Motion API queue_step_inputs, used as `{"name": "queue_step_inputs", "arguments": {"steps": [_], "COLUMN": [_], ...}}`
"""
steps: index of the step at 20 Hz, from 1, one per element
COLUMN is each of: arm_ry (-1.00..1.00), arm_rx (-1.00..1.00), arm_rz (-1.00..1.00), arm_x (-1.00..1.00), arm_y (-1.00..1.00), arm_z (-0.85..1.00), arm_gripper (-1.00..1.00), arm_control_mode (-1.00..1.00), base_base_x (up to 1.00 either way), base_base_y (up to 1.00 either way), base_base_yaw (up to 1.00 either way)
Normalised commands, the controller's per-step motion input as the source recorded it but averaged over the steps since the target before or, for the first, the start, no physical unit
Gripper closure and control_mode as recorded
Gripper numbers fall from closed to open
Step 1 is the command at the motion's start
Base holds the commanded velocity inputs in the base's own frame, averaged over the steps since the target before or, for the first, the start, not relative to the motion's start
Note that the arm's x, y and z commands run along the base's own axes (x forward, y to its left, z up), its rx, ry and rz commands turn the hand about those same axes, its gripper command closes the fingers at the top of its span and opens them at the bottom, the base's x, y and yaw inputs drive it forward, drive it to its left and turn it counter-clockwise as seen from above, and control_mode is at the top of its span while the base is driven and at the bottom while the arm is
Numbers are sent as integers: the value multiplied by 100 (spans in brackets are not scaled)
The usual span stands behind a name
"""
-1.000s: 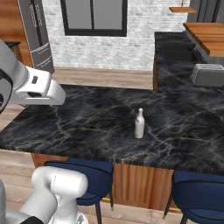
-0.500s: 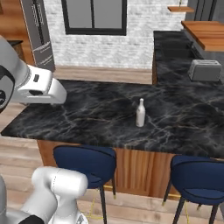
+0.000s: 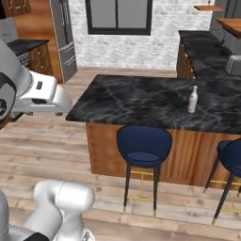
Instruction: Get the candle and the liquor from the cabinet and move them to the dining counter.
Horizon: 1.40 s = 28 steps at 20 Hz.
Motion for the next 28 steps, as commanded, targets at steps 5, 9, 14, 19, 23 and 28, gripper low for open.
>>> {"name": "queue_step_inputs", "arguments": {"steps": [5, 9, 14, 19, 23, 28], "arm_ry": [0, 0, 0, 0, 0, 0], "arm_rx": [0, 0, 0, 0, 0, 0], "arm_rz": [0, 0, 0, 0, 0, 0], "arm_x": [0, 0, 0, 0, 0, 0], "arm_y": [0, 0, 0, 0, 0, 0], "arm_z": [0, 0, 0, 0, 0, 0], "arm_gripper": [-100, -100, -100, -100, -100, -100], "arm_control_mode": [100, 100, 100, 100, 100, 100], "base_base_x": [-67, -22, 43, 100, 100, 100], "base_base_y": [100, 100, 100, 100, 100, 100], "base_base_yaw": [4, 0, 0, 0, 0, -2]}}
